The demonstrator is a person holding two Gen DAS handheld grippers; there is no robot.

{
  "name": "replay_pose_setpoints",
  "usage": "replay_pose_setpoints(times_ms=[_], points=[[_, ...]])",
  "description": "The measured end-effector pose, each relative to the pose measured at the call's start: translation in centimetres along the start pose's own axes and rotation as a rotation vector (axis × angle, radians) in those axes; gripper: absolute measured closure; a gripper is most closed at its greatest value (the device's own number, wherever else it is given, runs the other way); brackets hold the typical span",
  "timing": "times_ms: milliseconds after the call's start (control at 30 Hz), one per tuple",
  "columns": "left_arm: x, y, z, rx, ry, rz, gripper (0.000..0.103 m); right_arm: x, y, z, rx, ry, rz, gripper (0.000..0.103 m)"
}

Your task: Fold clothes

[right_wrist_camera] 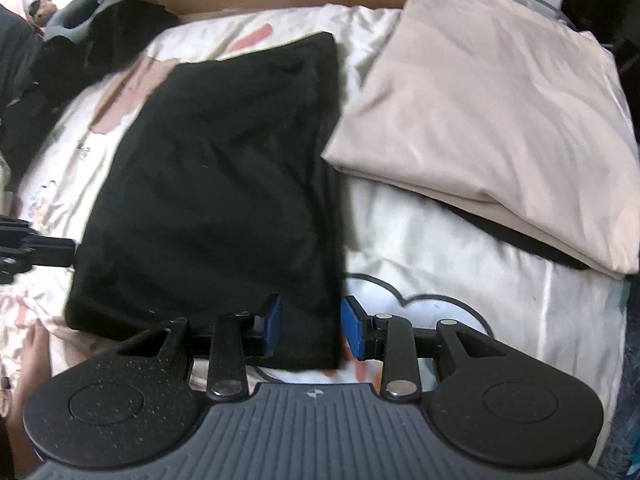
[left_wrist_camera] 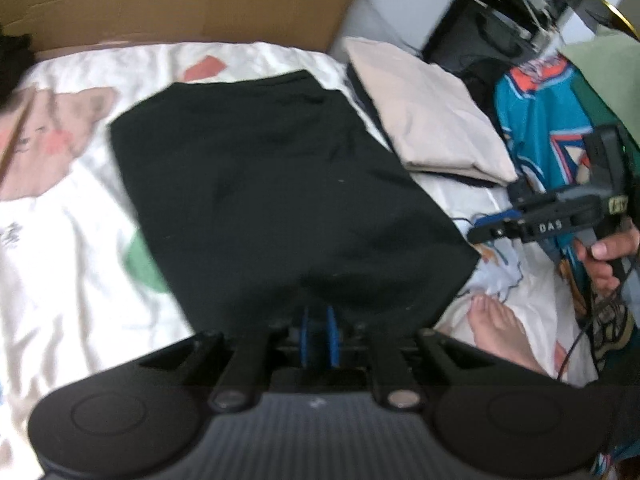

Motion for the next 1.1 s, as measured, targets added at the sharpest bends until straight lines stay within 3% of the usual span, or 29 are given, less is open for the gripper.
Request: replay_pose_setpoints(times_ms=[200, 333, 800, 1100], points=[[-1.6, 2.0, -2.0, 0.066, 0.066, -0.016, 0.093, 2.0, 0.1, -0.5, 0.0, -0.074, 0.027, 0.064], [-2.1, 3.6, -3.0, 0.114, 0.068, -0.034, 0.093, 2.9, 0.6, -0.9, 0.014, -0.1, 0.052, 0.064], [0.2, 6.0, -0.6, 0.179, 0.07, 0.053, 0.094, 0.9, 2.0, -2.5, 0.079, -0.001, 0.069, 0.066], [2.7, 4.1, 3.2, 0.095, 0.035, 0.177, 0.091, 0.0, 1.9, -0.3, 0.06, -0.002, 0.024, 0.065]])
Point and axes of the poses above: each gripper's, at about its wrist camera, not at the fingertips, and z roughly against the way its jaws point, x to its left, y to its underside, the point moved 9 cm from there along -z, roughly the way its jaws point, and after that the axes turned 4 degrees about y, right-handed, at the moved point
